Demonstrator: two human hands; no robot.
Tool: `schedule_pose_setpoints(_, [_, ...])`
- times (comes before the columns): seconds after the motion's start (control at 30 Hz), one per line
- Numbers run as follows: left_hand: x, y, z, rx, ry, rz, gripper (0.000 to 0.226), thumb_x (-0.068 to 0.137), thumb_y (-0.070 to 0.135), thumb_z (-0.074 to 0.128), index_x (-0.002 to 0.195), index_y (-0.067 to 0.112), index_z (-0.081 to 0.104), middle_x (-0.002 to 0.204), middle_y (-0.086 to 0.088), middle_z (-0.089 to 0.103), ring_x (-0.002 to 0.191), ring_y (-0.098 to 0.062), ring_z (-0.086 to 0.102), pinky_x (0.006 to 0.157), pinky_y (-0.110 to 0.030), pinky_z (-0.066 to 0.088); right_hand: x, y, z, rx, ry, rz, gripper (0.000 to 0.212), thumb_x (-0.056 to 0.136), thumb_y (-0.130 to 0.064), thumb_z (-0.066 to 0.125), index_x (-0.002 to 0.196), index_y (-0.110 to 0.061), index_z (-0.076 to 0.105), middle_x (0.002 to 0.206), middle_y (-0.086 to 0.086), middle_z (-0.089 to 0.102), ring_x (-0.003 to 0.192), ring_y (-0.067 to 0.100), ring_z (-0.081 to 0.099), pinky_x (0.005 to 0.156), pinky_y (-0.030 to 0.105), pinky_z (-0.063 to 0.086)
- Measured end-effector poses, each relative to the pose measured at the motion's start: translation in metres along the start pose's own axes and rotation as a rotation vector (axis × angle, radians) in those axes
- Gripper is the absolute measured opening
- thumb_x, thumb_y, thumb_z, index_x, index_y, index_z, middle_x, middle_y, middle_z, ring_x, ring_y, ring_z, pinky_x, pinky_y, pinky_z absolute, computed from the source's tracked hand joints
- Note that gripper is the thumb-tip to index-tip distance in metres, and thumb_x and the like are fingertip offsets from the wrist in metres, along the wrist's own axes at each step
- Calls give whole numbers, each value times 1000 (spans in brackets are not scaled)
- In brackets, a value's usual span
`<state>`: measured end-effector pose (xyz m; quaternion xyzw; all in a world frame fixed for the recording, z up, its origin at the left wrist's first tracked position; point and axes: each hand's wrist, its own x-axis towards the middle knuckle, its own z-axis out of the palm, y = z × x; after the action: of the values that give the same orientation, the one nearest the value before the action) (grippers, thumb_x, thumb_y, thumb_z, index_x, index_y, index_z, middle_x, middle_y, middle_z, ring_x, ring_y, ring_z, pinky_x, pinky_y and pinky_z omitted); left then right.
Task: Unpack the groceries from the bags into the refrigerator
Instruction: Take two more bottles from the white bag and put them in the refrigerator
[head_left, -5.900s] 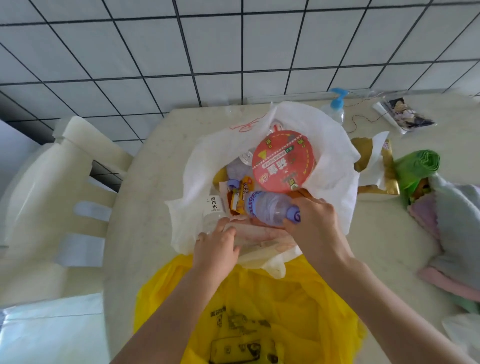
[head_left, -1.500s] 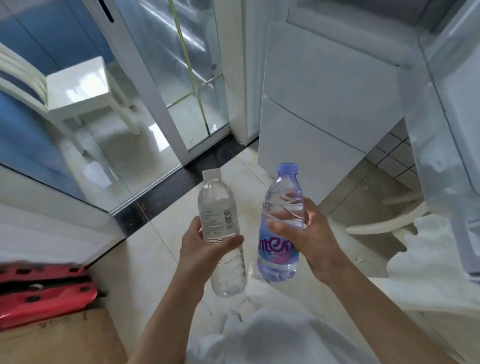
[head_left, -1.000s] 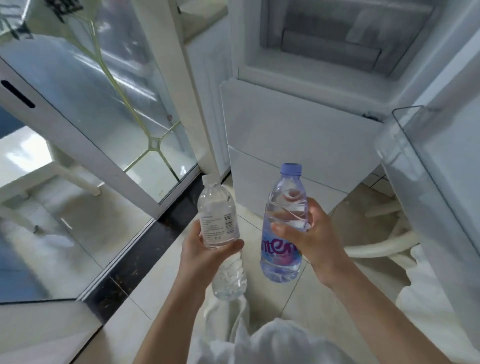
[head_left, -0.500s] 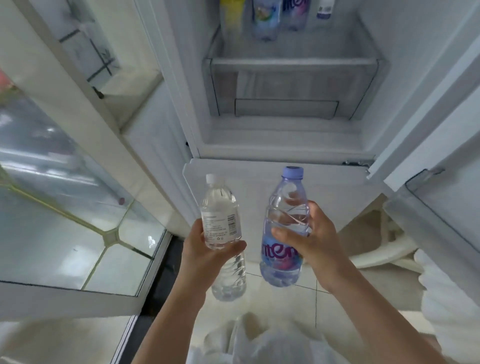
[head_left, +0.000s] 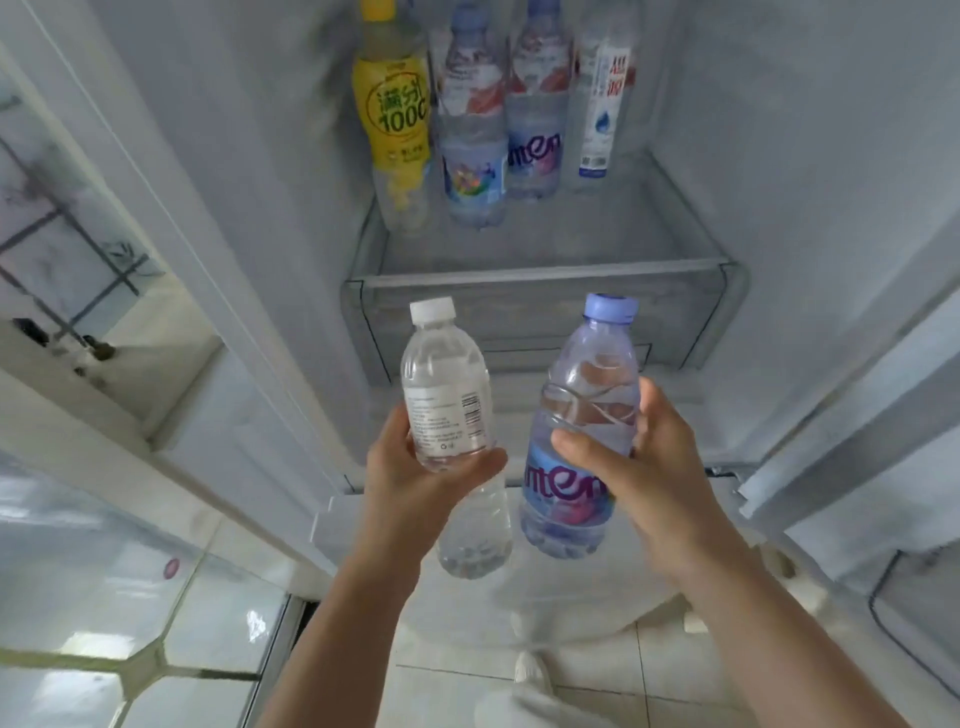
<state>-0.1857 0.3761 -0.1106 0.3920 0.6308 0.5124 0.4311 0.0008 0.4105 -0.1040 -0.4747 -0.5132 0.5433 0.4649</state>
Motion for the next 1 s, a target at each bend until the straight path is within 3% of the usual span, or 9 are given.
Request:
schedule_pose_setpoints(0.17, [53, 44, 18, -66, 32, 73, 62, 51, 16, 91, 107, 14, 64, 89, -3, 75, 83, -21, 73, 69, -34, 57, 57, -37, -5, 4, 36, -156, 63, 55, -31, 82, 111, -19, 58, 98, -3, 73, 89, 12, 71, 71, 25, 55])
schedule_pose_setpoints(0.37, [100, 92, 36, -106, 26, 207, 56, 63, 1, 86, 108, 23, 62, 96, 3, 75, 87, -14, 72, 75, -32, 59, 108, -69, -9, 69, 141, -285, 52, 63, -17, 79, 110, -17, 59, 98, -1, 74, 89, 15, 72, 70, 25, 55])
schedule_pose_setpoints(0.47, [117, 111, 44, -94, 29, 304, 55, 64, 1, 84, 102, 31, 58, 95, 9, 73, 86, -4, 71, 70, -22, 57, 123, -78, -8, 93, 191, -331, 46, 65, -12, 80, 104, -24, 59, 94, -5, 74, 87, 15, 72, 70, 27, 56])
schedule_pose_setpoints(0.57, [136, 125, 54, -82, 49, 417, 60, 63, 4, 86, 112, 24, 58, 101, 11, 71, 89, -2, 69, 71, -19, 57, 138, -88, -7, 54, 245, -375, 45, 70, -1, 81, 102, -23, 58, 86, -11, 73, 81, 6, 71, 67, 19, 53])
schedule_pose_setpoints(0.73, [171, 128, 80, -92, 102, 533, 68, 61, 5, 88, 118, 17, 52, 107, 6, 66, 96, 0, 66, 78, -21, 56, 164, -100, -6, -50, 370, -449, 67, 66, -13, 85, 123, -15, 50, 105, -7, 67, 91, 3, 68, 75, 19, 54])
schedule_pose_setpoints(0.87, [189, 121, 96, -100, 113, 558, 73, 61, 7, 89, 120, 19, 48, 110, 9, 63, 101, 2, 62, 83, -21, 54, 181, -98, -7, -89, 392, -478, 64, 70, -10, 83, 120, -22, 45, 105, -13, 63, 93, -1, 64, 76, 14, 51])
schedule_pose_setpoints(1.0, [203, 113, 103, -94, 124, 580, 77, 61, 9, 89, 126, 11, 47, 115, 3, 62, 106, -6, 62, 86, -26, 55, 194, -88, -9, -118, 394, -488, 66, 70, -11, 83, 124, -19, 45, 113, -3, 62, 100, 3, 63, 81, 15, 51])
